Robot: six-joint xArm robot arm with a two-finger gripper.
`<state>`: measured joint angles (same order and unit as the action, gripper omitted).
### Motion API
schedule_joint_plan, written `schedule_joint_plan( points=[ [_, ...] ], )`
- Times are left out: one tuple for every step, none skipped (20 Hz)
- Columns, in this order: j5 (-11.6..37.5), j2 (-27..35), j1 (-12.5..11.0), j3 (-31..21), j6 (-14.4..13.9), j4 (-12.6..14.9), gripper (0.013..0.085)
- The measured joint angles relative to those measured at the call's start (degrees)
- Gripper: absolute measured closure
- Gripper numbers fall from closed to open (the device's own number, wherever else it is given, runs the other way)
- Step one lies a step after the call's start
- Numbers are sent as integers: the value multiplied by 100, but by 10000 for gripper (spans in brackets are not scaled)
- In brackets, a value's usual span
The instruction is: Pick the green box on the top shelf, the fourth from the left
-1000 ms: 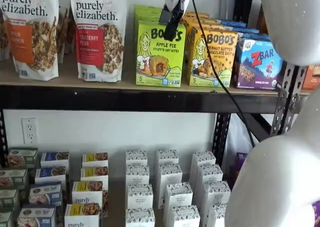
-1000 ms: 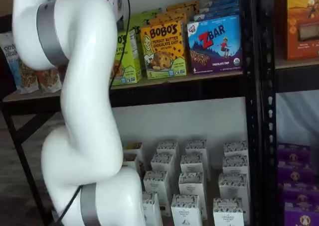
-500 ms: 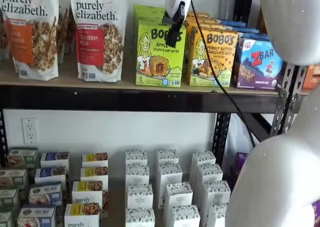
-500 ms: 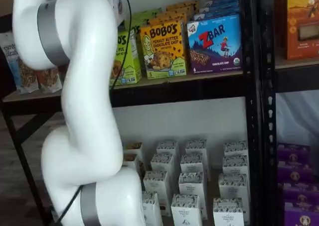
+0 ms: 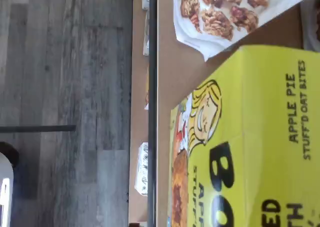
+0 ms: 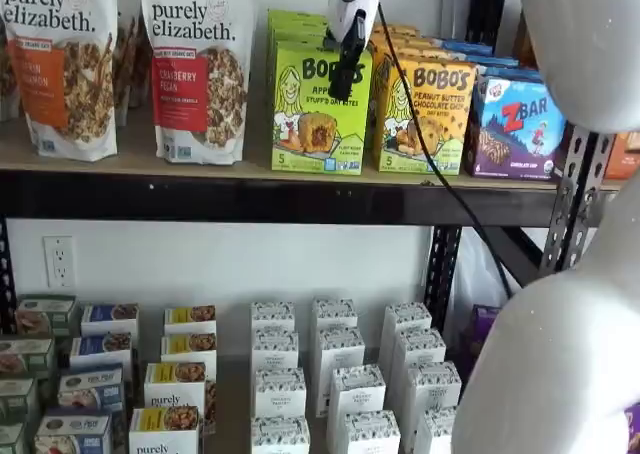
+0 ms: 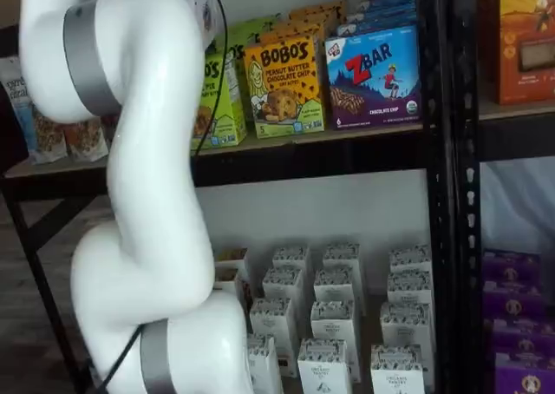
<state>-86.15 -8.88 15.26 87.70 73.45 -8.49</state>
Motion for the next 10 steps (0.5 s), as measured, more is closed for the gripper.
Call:
schedule_joint_plan(
  points=[
    [11,-2,12,-15,-11,3,130],
    [19,-4,24,-26,-21,3,130],
    [28,-7,33,-38,-31,-4,130],
    [29,-7,38,-41,-35,-10,130],
    [24,-6,44,-42,-42,-26,170],
    [16,-3,46,-41,-44,-44,170],
    [7,0,47,-38,-47,-64,210],
    [-2,4,49,-33,-50,-78,210],
    [-12,8,49,-27,-51,-93,250],
    [-15,9,49,-25,-51,-104,250]
  ],
)
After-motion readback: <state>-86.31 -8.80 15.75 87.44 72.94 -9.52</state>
